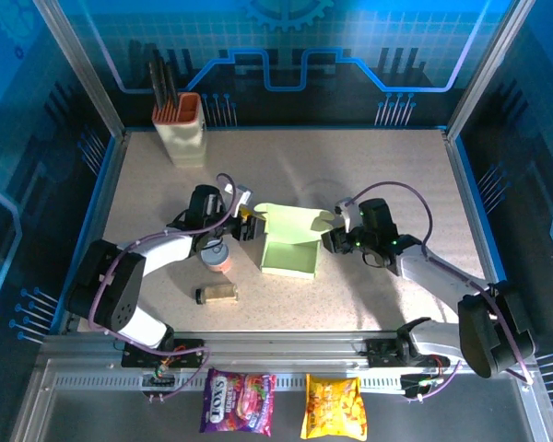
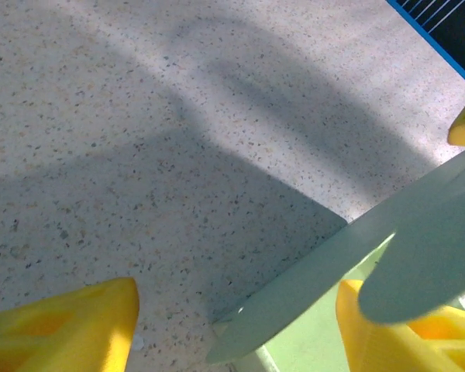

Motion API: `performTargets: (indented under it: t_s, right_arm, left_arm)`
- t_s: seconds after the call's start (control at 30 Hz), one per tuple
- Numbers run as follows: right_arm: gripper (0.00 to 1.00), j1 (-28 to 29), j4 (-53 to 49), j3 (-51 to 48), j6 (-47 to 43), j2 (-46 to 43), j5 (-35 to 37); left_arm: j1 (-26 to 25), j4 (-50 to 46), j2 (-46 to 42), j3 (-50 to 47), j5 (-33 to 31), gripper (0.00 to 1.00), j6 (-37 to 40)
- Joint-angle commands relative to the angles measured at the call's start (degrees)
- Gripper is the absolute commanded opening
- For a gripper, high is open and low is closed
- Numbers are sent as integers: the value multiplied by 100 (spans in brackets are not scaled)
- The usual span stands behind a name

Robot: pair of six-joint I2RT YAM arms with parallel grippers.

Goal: Fold the paper box

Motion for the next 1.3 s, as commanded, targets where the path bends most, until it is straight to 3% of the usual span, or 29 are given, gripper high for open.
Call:
performTargets:
  t_s: [0.0, 0.17, 0.8, 1.03, 1.27]
  right_arm:
    - [51, -84, 147, 321, -37, 100, -143]
    - [46, -88, -7, 445, -152, 150, -123]
    - [14, -47, -607, 745, -179, 154, -138]
    - [6, 34, -681, 763, -170, 48, 89]
    - [4, 170, -742, 782, -156, -23, 342]
  left_arm:
    - [-65, -200, 45, 313, 268, 64, 7]
    - [-98, -207, 48, 330, 263, 53, 28]
    - [-226, -1014, -321, 436, -136, 23, 209]
    - [-237, -1180, -419, 458, -348, 16, 76]
    - [-336, -1332, -459, 497, -477, 18, -86]
